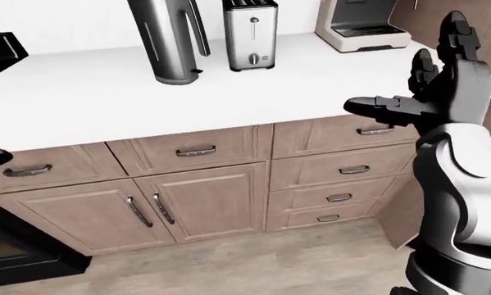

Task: Press the button to open the lid of the electric kettle.

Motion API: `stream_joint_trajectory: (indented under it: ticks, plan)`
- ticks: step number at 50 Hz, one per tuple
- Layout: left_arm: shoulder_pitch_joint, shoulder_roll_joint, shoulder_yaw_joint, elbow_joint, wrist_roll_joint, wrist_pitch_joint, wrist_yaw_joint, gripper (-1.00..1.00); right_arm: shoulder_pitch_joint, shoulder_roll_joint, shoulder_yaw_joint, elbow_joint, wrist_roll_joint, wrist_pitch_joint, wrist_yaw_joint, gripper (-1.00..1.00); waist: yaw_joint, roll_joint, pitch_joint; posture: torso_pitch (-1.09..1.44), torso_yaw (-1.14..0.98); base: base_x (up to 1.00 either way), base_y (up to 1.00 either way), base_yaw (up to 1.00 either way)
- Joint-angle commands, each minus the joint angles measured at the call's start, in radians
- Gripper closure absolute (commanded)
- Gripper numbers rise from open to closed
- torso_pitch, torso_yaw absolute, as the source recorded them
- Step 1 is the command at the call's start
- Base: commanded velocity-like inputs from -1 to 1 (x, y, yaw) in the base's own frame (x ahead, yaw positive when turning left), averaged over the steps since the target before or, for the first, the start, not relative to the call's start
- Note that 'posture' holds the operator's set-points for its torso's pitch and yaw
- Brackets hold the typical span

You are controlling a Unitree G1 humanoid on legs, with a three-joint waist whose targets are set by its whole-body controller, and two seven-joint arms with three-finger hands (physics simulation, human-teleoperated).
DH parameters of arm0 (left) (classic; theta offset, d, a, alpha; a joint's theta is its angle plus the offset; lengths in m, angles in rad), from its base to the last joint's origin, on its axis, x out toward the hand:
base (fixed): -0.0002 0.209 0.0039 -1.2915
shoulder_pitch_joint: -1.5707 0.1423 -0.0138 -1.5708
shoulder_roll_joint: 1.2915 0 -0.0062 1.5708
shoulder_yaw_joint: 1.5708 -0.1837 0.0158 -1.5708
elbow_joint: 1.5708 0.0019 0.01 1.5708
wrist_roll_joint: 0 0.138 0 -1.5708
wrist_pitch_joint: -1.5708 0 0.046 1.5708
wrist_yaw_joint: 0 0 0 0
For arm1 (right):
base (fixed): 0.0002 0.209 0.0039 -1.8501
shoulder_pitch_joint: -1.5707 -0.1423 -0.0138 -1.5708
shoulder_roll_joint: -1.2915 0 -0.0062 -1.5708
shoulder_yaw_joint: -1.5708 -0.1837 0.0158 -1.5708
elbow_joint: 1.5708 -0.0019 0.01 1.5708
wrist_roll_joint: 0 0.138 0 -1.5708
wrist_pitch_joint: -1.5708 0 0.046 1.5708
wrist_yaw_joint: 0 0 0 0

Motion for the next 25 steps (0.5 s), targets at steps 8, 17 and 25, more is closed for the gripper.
stream_joint_trajectory:
  ticks: [8, 17, 25]
  plan:
    - [-0.028, 0.027, 0.008, -0.038, -0.011, -0.028, 0.001, -1.00, -0.034, -0.028, -0.030, -0.036, -0.004, -0.041, -0.004, -1.00, 0.013, -0.065, -0.018, 0.00, 0.00, 0.29, 0.36, 0.00]
    - [-0.039, 0.036, 0.003, -0.045, -0.020, -0.014, 0.010, -1.00, -0.035, -0.033, -0.034, -0.036, 0.002, -0.038, -0.005, -1.00, -0.017, -0.069, -0.015, 0.00, 0.00, 0.29, 0.30, 0.00]
    - [-0.035, 0.040, 0.011, -0.045, -0.025, -0.014, 0.009, -1.00, -0.033, -0.034, -0.033, -0.039, 0.004, -0.036, -0.005, -1.00, -0.005, 0.028, -0.012, 0.00, 0.00, 0.29, 0.28, 0.00]
